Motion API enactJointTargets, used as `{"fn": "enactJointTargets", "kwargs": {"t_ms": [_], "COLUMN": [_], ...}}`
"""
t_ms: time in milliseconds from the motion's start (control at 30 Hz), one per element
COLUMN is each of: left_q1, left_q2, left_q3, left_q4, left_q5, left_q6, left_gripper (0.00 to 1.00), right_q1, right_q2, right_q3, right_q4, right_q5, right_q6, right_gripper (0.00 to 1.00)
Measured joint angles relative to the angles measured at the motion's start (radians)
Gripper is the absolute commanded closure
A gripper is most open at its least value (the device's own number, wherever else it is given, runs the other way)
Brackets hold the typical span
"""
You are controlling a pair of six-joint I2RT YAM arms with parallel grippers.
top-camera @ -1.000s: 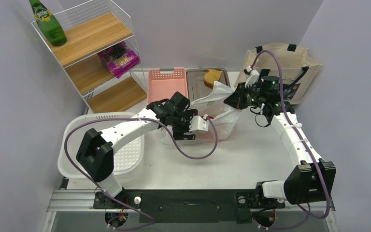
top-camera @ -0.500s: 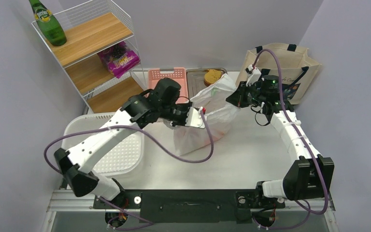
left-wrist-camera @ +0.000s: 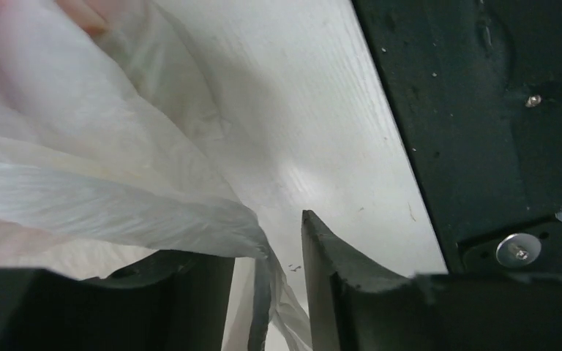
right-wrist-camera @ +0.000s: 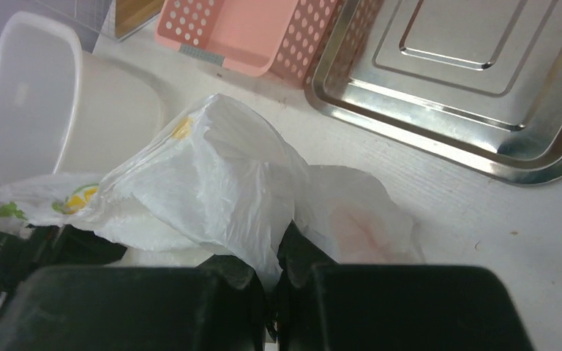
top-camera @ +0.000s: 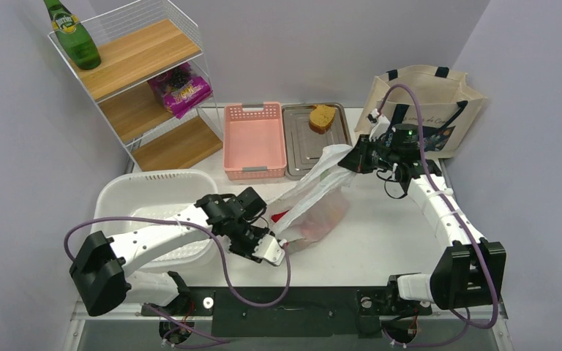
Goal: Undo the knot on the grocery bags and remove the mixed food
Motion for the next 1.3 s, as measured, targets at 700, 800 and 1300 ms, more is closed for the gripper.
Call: {"fn": "enactJointTargets", "kwargs": {"t_ms": [700, 800, 1300], "left_q1": [0.115, 0.128, 0.205], "left_q2": [-0.025, 0.022, 0.192], "left_q3": [0.538, 0.438, 0.47], "left_q4": [0.433, 0.441, 0.539], "left_q5": [-0.023, -0.027, -0.322], "left_q6": [-0.68, -0.74, -0.943], "left_gripper": [0.25, 0.24, 1.0], "right_q1": [0.066, 0.066, 0.064], "right_q2": [-0.069, -0.069, -0.077], "right_q3": [0.074, 0.074, 0.178], "right_q4": [-0.043, -0.048, -0.401], "right_q5": [-0.025, -0.025, -0.023], "right_q6": [-0.025, -0.025, -0.355], "right_gripper": [1.0, 1.0, 1.0]}}
